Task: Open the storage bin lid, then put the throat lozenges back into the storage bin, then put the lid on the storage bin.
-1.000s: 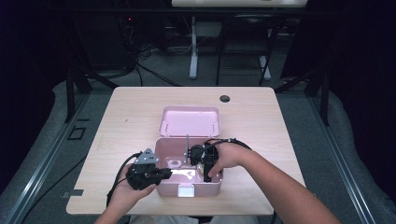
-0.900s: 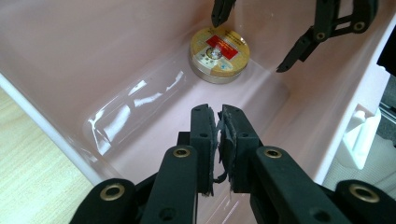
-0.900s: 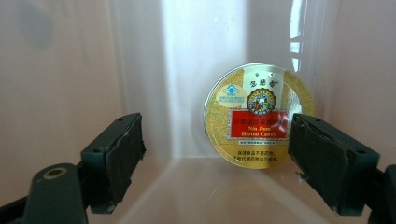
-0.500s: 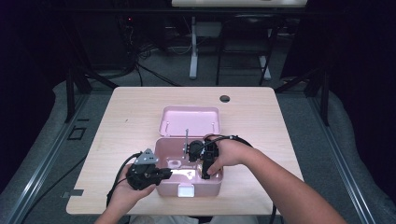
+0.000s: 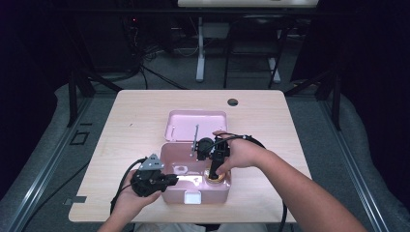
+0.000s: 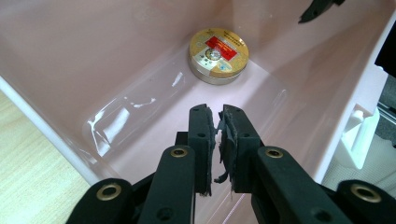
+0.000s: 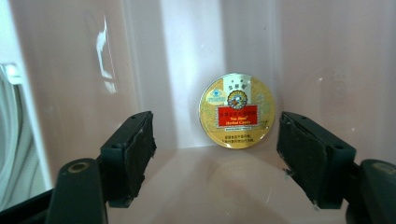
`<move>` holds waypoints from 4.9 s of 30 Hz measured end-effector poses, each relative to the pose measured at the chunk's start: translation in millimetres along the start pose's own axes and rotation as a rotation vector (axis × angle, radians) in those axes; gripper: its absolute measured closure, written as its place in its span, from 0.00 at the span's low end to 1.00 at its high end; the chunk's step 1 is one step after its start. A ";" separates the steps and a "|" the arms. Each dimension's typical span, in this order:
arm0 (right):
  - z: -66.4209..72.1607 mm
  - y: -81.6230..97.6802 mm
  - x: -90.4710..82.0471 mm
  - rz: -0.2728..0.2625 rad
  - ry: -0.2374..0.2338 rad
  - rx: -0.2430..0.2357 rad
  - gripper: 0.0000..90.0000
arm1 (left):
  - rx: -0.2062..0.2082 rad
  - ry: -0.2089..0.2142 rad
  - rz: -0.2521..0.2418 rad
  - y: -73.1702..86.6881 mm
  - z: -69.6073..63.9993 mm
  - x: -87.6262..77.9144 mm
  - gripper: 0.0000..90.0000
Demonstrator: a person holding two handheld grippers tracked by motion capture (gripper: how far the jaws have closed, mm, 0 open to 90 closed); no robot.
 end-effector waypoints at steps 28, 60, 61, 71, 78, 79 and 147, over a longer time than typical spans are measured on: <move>-21.4 3.3 -34.9 -0.088 0.090 0.188 0.43 | 0.002 -0.003 -0.001 0.1 -0.1 0.2 0.91; -59.2 26.4 -50.1 -0.214 0.215 0.385 0.53 | 0.001 -0.001 0.000 0.1 0.2 0.1 0.92; -60.1 26.7 -50.9 -0.221 0.221 0.392 0.54 | 0.001 -0.001 0.000 0.1 0.2 0.1 0.92; -71.2 25.4 -56.7 -0.328 0.291 0.470 0.57 | 0.001 -0.001 0.000 0.1 0.1 0.1 0.92; -80.8 27.2 -58.1 -0.383 0.347 0.538 0.60 | 0.001 -0.001 -0.001 0.1 0.2 0.1 0.92; -81.8 27.4 -57.3 -0.390 0.351 0.546 0.60 | 0.001 -0.001 -0.001 0.1 0.2 0.0 0.92; -179.6 48.6 0.5 -0.552 0.581 0.972 0.74 | 0.006 -0.004 -0.011 0.2 0.6 0.3 0.93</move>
Point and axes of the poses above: each handheld gripper's, and its own axes: x roughly forward along the jaws, y roughly out of its underside, z roughly to its left, the point moved 8 cm from there along x, roughly forward along the jaws, and after that the axes turned 13 degrees about -z, right-handed, at the moved point
